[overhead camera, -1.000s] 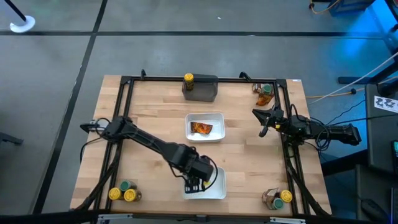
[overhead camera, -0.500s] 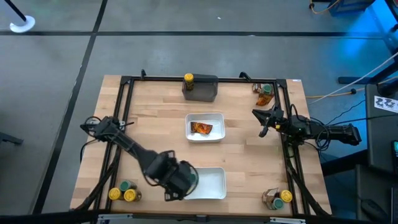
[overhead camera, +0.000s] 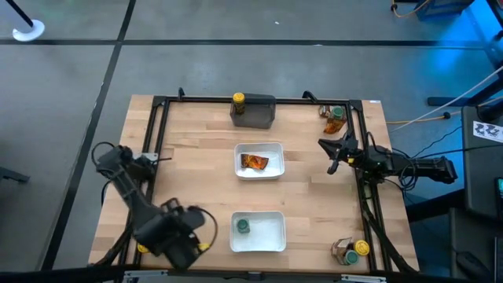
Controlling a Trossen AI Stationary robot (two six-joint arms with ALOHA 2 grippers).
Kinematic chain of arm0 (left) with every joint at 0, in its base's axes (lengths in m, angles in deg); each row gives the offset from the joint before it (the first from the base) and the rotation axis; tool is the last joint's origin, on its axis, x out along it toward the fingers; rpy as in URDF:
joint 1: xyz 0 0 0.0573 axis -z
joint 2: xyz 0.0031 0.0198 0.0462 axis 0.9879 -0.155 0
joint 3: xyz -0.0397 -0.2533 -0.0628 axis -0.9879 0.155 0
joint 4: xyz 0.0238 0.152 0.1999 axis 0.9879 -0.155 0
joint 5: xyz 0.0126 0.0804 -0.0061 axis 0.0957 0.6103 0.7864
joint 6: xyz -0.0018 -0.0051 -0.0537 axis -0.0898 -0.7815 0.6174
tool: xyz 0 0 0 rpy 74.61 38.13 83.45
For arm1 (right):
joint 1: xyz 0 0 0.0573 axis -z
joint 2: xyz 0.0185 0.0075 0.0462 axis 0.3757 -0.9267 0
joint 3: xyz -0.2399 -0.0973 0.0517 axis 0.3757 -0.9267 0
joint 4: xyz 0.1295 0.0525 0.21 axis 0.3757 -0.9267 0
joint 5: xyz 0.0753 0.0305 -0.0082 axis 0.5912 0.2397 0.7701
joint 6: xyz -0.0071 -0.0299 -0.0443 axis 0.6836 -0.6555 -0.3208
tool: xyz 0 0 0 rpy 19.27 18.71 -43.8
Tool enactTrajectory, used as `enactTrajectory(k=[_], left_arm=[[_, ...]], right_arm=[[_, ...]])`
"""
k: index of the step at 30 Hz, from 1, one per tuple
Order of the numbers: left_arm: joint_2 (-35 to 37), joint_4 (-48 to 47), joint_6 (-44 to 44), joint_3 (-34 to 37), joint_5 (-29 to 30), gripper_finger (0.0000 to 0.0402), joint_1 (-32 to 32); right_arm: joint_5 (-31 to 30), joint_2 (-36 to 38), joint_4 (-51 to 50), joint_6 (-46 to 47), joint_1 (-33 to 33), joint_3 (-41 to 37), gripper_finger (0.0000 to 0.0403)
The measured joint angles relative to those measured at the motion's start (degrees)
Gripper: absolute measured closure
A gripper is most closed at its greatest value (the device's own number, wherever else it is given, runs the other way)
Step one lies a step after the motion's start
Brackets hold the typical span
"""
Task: Sort spices by type
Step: Put the green seasoning bottle into the bottom white bin
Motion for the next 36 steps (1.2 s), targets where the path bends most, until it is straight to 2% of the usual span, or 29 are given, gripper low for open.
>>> enactTrajectory(k=[5,10,15,20,25,29,36], left_arm=[[5.3,0.1,15.8,7.9,-1.0,0.0127,5.9],[8.5,0.4,25.2,15.5,-6.9,0.0153,9.7],[9.6,5.9,23.7,20.9,-11.7,0.0222,10.5],[9.6,9.5,19.5,25.3,-17.9,0.0311,10.4],[9.6,10.6,16.3,25.9,-18.3,0.039,10.4],[9.6,10.7,15.0,26.1,-18.3,0.0392,11.0],[9.5,15.2,14.7,30.3,-18.0,0.0398,11.5]], right_arm=[[0.0,-0.7,0.0,0.0,0.0,0.0,0.0366],[0.0,-1.2,0.0,0.0,0.0,0.0,0.0366],[0.0,-1.2,0.0,0.0,0.0,0.0,0.0365],[0.0,-1.2,0.0,0.0,0.0,0.0,0.0366],[-0.3,-1.2,0.1,0.0,0.0,0.0,0.0365],[-0.4,-1.2,0.1,0.0,0.0,0.0,0.0366],[-0.5,-1.2,0.1,0.0,0.0,0.0,0.0366]])
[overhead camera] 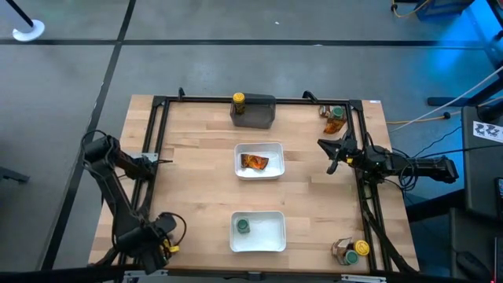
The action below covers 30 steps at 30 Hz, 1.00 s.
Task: Sort spices by type
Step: Put the green seasoning bottle into the bottom white bin
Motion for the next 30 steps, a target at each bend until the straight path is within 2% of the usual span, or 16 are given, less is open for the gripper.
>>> enactTrajectory(k=[6,18,30], left_arm=[[0.3,1.3,-0.8,1.7,0.4,0.04,0.0],[0.1,-4.8,-0.7,2.0,9.4,0.0397,0.0],[1.7,-6.9,-0.2,1.9,11.3,0.0396,-1.1]], right_arm=[[0.0,0.0,0.0,0.0,0.0,0.0,0.0366],[0.0,0.0,0.0,0.0,0.0,0.0,0.0366],[0.0,0.0,-0.1,0.3,0.0,0.0,0.0366]])
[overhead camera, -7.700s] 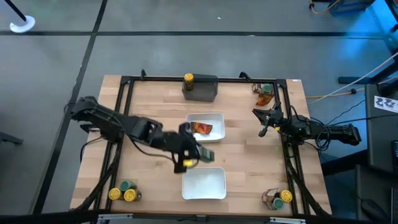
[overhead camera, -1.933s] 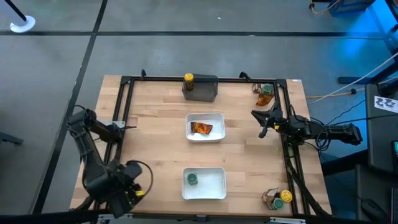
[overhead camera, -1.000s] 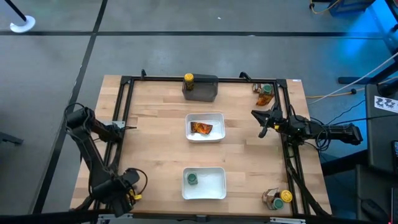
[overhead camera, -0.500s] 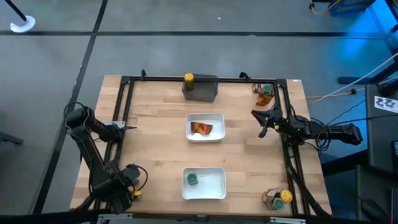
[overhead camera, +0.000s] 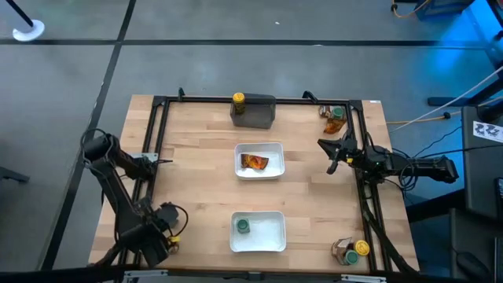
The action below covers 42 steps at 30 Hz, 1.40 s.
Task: Sort spices by type
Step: Put the green seasoning bottle into the bottom white bin
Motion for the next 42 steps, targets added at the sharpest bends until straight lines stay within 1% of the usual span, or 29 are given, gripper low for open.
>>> enactTrajectory(k=[3,6,9,12,15,18,21,24,26,28,33,37,42], left_arm=[[3.1,0.0,1.1,-1.3,0.0,0.0396,0.0],[6.4,-0.2,6.0,-1.6,2.1,0.0394,0.0],[9.5,-0.6,10.4,-1.6,4.6,0.0374,0.0],[10.8,-1.7,13.6,-1.6,5.6,0.0332,0.0],[11.1,-4.4,16.5,-1.6,5.7,0.0277,0.0],[11.1,-4.2,19.2,-1.2,5.1,0.022,0.0],[11.1,-2.4,20.3,0.5,1.8,0.0173,-0.5],[11.1,-0.1,19.7,3.0,-2.1,0.014,-1.3],[11.1,1.5,18.0,5.1,-4.6,0.0129,-2.0],[11.1,3.8,16.2,6.8,-5.4,0.0125,-2.7],[11.1,7.6,11.5,7.6,-5.4,0.0123,-4.0],[11.2,7.4,10.0,8.1,-4.6,0.0123,-4.4],[11.2,8.8,9.7,10.7,-4.5,0.0123,-4.5]], right_arm=[[0.0,0.0,0.0,0.0,0.0,0.0,0.0366],[0.0,0.0,0.0,0.1,0.0,0.0,0.0365],[0.0,0.0,0.0,0.2,0.0,0.0,0.0366],[0.4,0.0,-0.1,0.2,0.0,0.0,0.0366],[0.5,0.0,-0.1,0.2,0.0,0.0,0.0366],[1.4,0.0,-0.2,0.2,0.0,0.0,0.0366],[1.5,-0.2,-0.2,0.2,0.0,0.0,0.0366],[1.5,-0.8,-0.2,0.2,0.0,0.0,0.0366],[1.5,-1.5,-0.2,0.2,0.0,0.0,0.0366],[1.5,-2.1,-0.2,0.2,0.0,0.0,0.0366],[1.5,-3.7,-0.2,1.5,0.0,0.0,0.0366],[1.5,-4.8,-0.2,1.6,0.0,0.0,0.0366],[1.5,-5.2,-0.1,1.7,0.0,0.0,0.0366]])
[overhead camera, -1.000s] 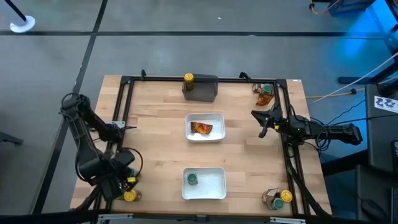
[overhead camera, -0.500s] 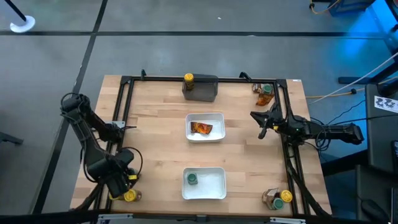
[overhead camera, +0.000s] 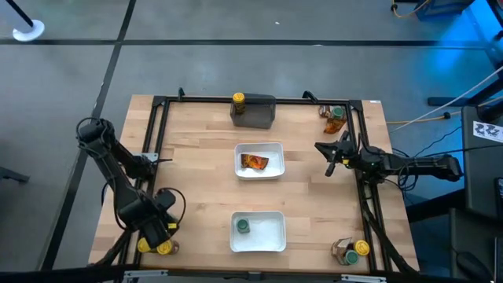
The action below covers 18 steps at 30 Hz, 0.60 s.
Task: Sort spices by type
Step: Put the green seasoning bottle into the bottom white bin
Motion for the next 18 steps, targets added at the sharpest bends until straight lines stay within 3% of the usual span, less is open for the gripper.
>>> enactTrajectory(k=[13,18], left_arm=[[0.0,11.4,-1.7,9.0,-0.4,0.0125,-0.2],[0.0,12.5,-2.8,10.3,-0.4,0.0159,-0.2]], right_arm=[[0.0,0.0,0.1,0.0,0.0,0.0,0.0365],[0.0,0.0,0.1,0.0,0.0,0.0,0.0366]])
